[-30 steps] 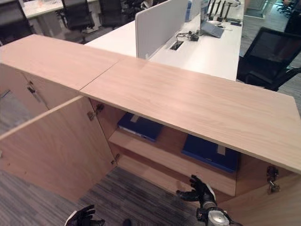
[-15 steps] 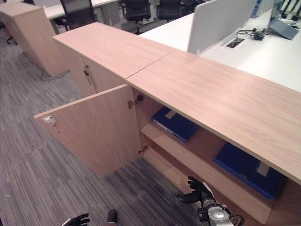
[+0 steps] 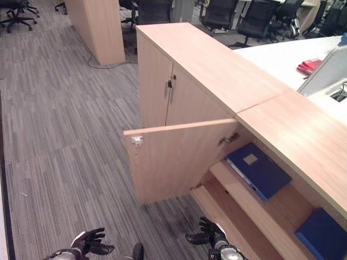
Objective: Put the empty folder in the office cabinet
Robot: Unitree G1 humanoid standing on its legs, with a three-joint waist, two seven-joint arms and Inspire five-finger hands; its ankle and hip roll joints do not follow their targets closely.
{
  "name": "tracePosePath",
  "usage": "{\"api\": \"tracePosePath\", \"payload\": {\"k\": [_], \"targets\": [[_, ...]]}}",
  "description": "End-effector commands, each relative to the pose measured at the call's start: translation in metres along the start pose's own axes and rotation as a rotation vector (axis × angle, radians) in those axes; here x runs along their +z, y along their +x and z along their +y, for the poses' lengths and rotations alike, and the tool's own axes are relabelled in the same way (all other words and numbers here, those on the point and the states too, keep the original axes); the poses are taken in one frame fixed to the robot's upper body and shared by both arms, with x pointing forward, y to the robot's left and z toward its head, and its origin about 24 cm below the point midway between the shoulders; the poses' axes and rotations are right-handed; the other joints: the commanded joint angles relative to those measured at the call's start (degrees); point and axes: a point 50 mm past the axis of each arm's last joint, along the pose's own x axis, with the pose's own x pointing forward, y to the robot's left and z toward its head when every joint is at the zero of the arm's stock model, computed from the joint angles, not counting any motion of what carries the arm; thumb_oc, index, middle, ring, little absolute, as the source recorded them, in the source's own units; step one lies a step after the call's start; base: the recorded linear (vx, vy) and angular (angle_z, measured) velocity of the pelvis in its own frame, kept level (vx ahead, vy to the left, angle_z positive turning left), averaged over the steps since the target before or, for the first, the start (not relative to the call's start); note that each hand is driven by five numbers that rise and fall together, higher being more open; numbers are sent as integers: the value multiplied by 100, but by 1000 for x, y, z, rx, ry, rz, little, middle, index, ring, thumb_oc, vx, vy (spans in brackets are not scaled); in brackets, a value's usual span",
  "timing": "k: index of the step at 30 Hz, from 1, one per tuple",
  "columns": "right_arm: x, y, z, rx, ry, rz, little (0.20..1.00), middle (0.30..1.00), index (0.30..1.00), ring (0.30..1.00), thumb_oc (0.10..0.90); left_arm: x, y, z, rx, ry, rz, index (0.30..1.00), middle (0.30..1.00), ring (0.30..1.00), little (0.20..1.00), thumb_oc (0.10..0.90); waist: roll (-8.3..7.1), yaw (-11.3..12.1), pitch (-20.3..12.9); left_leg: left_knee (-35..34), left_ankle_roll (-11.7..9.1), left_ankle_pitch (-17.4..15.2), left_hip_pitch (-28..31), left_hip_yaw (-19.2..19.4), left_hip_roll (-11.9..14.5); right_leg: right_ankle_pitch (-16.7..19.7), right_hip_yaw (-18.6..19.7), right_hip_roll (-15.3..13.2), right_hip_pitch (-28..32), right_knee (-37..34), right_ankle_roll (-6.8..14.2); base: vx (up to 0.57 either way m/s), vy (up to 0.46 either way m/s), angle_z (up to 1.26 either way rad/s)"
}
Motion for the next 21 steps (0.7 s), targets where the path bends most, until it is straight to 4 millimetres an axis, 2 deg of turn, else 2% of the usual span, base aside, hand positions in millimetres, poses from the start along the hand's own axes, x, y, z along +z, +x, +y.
{"api": "tracePosePath", "payload": {"k": [1, 2, 3, 4, 7, 10, 11, 12, 13, 16, 19, 21], "targets": [[39, -1, -36, -78, -31, -154, 900, 900, 900, 900, 800, 13, -1, 20, 77, -52, -77, 900, 900, 900, 900, 800, 388, -210, -20, -174, -894, -70, -44, -404, 520, -2034, -26, 1830, 463, -1302, -252, 248, 211, 5], [41, 1, -34, -74, -27, -158, 900, 900, 900, 900, 800, 13, -1, 21, 81, -48, -77, 900, 900, 900, 900, 800, 367, -171, 38, -166, -922, -115, 34, -438, 447, -2046, -427, 1716, 546, -1577, -299, 107, 45, 44], [41, 1, -34, -74, -27, -158, 900, 900, 900, 900, 800, 13, -1, 21, 81, -48, -77, 900, 900, 900, 900, 800, 368, -176, 42, -166, -922, -115, 38, -443, 447, -2045, -433, 1716, 554, -1581, -299, 214, -34, 49], [25, -4, -35, -75, -28, -119, 900, 900, 900, 900, 800, 5, -2, 15, 66, -75, -63, 900, 900, 900, 900, 800, 266, -170, -131, -174, -943, -279, 200, -425, 339, -2105, -606, 1709, 972, -2480, -446, 154, -29, 63], [21, -7, -42, -94, -39, -102, 900, 900, 900, 900, 800, -3, -4, 9, 79, -134, -54, 900, 900, 900, 900, 800, 268, -120, -301, -191, -978, -332, 236, -329, 331, -1849, -659, 1669, 1197, -2966, -371, 170, -33, 35], [13, -11, -48, -121, -21, -84, 900, 900, 900, 900, 800, 1, -5, 1, 56, -152, -93, 900, 900, 900, 900, 800, 284, -141, -415, -191, -981, -429, 420, -297, 360, -1772, -504, 1682, 1499, -3347, -367, 147, -45, -30], [11, -13, -50, -131, 0, -92, 900, 900, 900, 900, 800, 14, -4, -1, 49, -155, -156, 900, 900, 900, 900, 800, 279, -175, -449, -191, -996, -467, 497, -277, 373, -1766, -485, 1670, 1631, -3450, -368, 117, -74, -48], [7, -15, -51, -141, 13, -86, 900, 900, 900, 900, 800, 44, -5, -1, 44, -180, -291, 900, 900, 900, 900, 800, 279, -205, -468, -191, -1010, -520, 591, -282, 394, -1774, -451, 1665, 1739, -3530, -365, 93, -87, -27], [4, -16, -50, -138, 10, -79, 900, 900, 900, 900, 800, 66, -8, -2, 34, -190, -383, 900, 900, 900, 900, 800, 285, -238, -479, -191, -1017, -545, 637, -283, 402, -1777, -431, 1661, 1784, -3569, -365, 46, -80, -3], [1, -16, -45, -122, 1, -67, 900, 900, 900, 900, 800, 106, -12, 2, 31, -193, -528, 900, 900, 900, 900, 800, 312, -353, -514, -191, -1043, -569, 720, -233, 434, -1783, -359, 1668, 1851, -3639, -370, 11, -47, -9], [0, -16, -42, -102, -25, -61, 900, 900, 900, 900, 800, 137, -15, 4, 31, -191, -618, 900, 900, 900, 900, 800, 343, -453, -528, -191, -1062, -576, 766, -162, 466, -1782, -294, 1681, 1858, -3652, -374, -10, -34, -35], [2, -15, -39, -87, -49, -67, 900, 900, 900, 900, 800, 167, -19, 6, 37, -166, -698, 900, 900, 900, 900, 800, 385, -564, -542, -191, -1079, -573, 804, -77, 500, -1766, -222, 1686, 1852, -3670, -371, -30, -41, -26]]}}
